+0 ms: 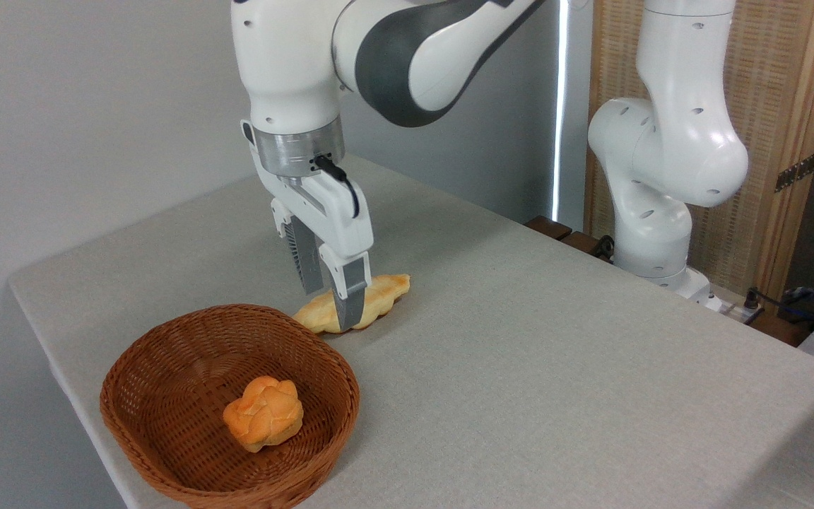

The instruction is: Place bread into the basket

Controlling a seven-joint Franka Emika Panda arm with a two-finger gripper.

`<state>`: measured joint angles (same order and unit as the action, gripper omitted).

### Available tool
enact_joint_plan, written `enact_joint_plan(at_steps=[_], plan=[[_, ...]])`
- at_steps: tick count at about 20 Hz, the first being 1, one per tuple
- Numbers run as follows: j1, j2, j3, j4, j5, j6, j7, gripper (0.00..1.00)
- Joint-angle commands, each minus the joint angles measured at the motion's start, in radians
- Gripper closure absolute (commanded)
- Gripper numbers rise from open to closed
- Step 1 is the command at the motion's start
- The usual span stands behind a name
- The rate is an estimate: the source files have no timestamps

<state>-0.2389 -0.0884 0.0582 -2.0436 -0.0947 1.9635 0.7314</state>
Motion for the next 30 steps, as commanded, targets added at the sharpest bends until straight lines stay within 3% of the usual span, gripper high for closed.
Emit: enact_joint_plan(at_steps=[1,4,11,20,25,26,30], plan=[[-0.071,-0.036,0.008,-0.058,0.003,-0.012,0.003,0.0],[-0.115,-0.045,0.008,-0.09,0.003,-0.003,-0.009,0.0],[-0.155,-0.024,0.008,-0.11,0.003,0.0,-0.009,0.0],[-0.165,0.041,0.008,-0.11,0.006,0.029,-0.006,0.0],[-0.165,0.061,-0.009,-0.109,0.049,0.041,-0.009,0.0],[-0.165,0.061,-0.009,-0.107,0.049,0.041,-0.01,0.02],[-0.163,0.059,-0.009,-0.107,0.053,0.041,-0.01,0.38]])
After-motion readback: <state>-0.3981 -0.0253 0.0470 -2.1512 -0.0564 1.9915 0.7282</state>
